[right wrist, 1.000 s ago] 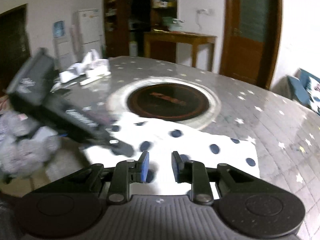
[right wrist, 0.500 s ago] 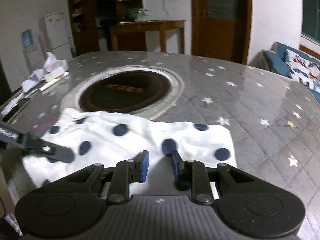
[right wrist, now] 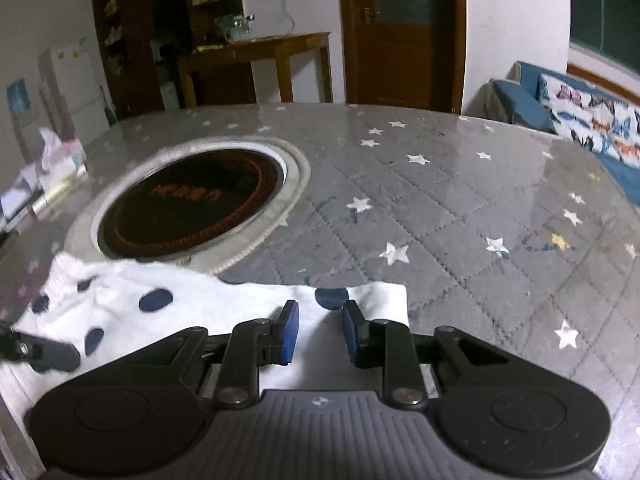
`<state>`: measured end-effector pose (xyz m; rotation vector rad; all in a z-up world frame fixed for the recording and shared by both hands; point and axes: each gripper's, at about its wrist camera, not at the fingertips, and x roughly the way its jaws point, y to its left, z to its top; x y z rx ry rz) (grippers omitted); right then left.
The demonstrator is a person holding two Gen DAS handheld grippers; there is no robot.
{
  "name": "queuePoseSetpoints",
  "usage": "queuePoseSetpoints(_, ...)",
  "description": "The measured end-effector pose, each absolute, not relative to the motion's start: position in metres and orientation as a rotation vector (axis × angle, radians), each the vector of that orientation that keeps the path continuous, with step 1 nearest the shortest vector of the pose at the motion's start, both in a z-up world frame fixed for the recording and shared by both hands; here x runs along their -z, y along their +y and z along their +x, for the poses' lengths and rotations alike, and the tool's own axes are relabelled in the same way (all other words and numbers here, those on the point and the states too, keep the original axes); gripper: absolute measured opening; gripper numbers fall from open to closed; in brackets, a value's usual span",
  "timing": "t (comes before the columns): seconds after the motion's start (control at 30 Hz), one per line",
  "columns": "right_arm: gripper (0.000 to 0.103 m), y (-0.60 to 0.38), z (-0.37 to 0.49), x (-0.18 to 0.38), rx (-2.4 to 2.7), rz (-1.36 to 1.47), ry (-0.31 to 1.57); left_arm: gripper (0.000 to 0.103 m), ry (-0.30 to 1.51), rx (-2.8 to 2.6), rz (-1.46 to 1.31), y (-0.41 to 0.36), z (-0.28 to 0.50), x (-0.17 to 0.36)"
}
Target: Fold clothes
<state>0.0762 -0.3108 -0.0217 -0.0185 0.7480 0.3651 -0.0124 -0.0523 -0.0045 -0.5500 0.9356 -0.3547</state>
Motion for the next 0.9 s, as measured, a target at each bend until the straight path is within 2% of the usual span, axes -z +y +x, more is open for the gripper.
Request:
queuePoseSetpoints(0.1,0.037,-0.323,0.069,0.014,-0.346,-0.006,0.735,0.028,0.935,0.350,-0.549,-0.052,-0.012,0.003)
queuePoseSetpoints(0.17,0.038,-0.333,0.061,0.010,-0.322,-0.016,0.738,0.028,0.933,0.345,-0.548,-0.052,-0.011,0.003)
queuePoseSetpoints(0.23,0.046,-0.345,0.052,0.011,-0.298,0.011,0.756,0.028,0.933,0.347,-0.547,-0.052,-0.010,0.002)
queuePoseSetpoints(0.53,0.047,-0.373,0.020,0.030,-0.280,0.193,0.782,0.028,0.931,0.355,-0.495,-0.058,-0.001,-0.002)
queuePoseSetpoints(0.57,0.043,-0.372,0.019,0.031,-0.284,0.197,0.776,0.028,0.931,0.357,-0.485,-0.060,0.000,-0.002)
queuePoseSetpoints(0.6,0.034,-0.372,0.019,0.032,-0.289,0.202,0.771,0.028,0.930,0.358,-0.474,-0.061,0.001,-0.003)
queuePoseSetpoints(0.7,0.017,-0.373,0.019,0.034,-0.303,0.230,0.764,0.028,0.927,0.362,-0.450,-0.065,0.007,-0.006)
queuePoseSetpoints(0.8,0.008,-0.374,0.017,0.031,-0.302,0.241,0.735,0.027,0.920,0.367,-0.424,-0.069,0.014,-0.011)
queuePoseSetpoints(0.9,0.007,-0.379,0.013,0.020,-0.284,0.235,0.691,0.026,0.914,0.388,-0.415,-0.075,0.024,-0.018)
